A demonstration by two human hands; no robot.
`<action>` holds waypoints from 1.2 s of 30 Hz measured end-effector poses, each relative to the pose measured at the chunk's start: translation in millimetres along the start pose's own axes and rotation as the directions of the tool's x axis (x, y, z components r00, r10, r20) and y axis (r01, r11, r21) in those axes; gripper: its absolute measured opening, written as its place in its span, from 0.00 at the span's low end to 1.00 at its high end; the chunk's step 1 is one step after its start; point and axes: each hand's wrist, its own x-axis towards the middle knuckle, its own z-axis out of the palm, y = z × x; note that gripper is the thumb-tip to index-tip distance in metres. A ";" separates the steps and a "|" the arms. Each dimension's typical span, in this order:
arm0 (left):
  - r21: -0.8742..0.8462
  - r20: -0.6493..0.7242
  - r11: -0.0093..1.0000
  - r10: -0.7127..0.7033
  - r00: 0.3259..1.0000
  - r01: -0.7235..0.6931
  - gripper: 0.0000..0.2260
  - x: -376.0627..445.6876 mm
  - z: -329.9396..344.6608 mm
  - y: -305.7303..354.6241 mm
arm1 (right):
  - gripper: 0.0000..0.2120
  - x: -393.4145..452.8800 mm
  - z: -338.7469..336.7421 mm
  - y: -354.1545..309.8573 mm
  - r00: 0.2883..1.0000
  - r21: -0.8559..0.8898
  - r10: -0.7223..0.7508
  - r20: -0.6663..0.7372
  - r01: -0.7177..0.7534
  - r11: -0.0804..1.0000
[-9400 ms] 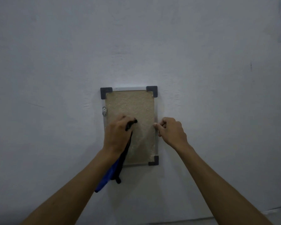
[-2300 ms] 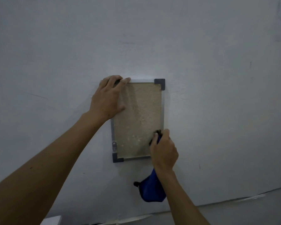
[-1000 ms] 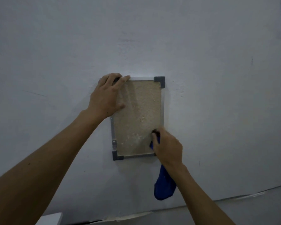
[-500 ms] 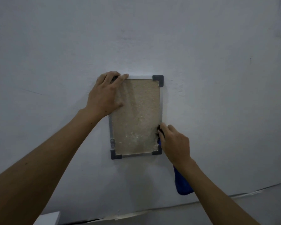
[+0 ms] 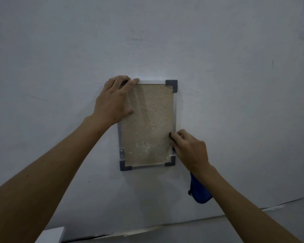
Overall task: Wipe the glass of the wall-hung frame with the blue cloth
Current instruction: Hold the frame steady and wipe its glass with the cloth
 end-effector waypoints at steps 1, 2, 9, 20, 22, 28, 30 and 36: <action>0.000 -0.004 1.000 0.001 1.000 -0.001 0.43 0.5 0.3 0.2 | 0.07 -9.9 3.4 0.5 0.995 -0.003 -0.075 0.061 0.075 0.997; -0.001 -0.004 1.000 0.003 1.000 -0.003 0.43 0.0 0.8 -0.1 | 0.07 -19.5 5.9 1.2 0.982 0.002 -0.135 0.131 0.136 0.991; -0.009 -0.008 1.000 0.007 1.000 -0.007 0.43 0.0 1.0 -0.6 | 0.04 3.5 -0.7 3.6 0.999 0.052 0.004 0.033 -0.006 0.999; -0.010 -0.003 1.000 0.005 1.000 -0.005 0.43 0.5 0.0 1.9 | 0.06 21.8 -5.9 -4.2 1.000 0.128 0.024 0.007 -0.025 0.991; -0.005 0.001 1.000 0.001 1.000 -0.001 0.43 0.6 -0.1 2.0 | 0.04 11.1 -1.7 -13.9 0.999 0.155 -0.025 0.046 0.017 0.988; 0.002 -0.005 1.000 0.014 1.000 -0.014 0.43 1.2 0.9 1.1 | 0.05 12.7 1.2 -17.1 0.961 0.129 -0.191 0.199 0.167 0.977; 0.000 -0.008 1.000 0.015 1.000 -0.015 0.43 1.2 1.2 0.8 | 0.06 24.2 -3.6 -17.6 0.994 0.155 -0.071 0.079 0.058 0.986; -0.003 -0.019 1.000 0.021 1.000 -0.022 0.43 0.5 2.1 -0.5 | 0.06 0.2 6.1 -31.9 0.941 0.176 -0.273 0.198 0.240 0.955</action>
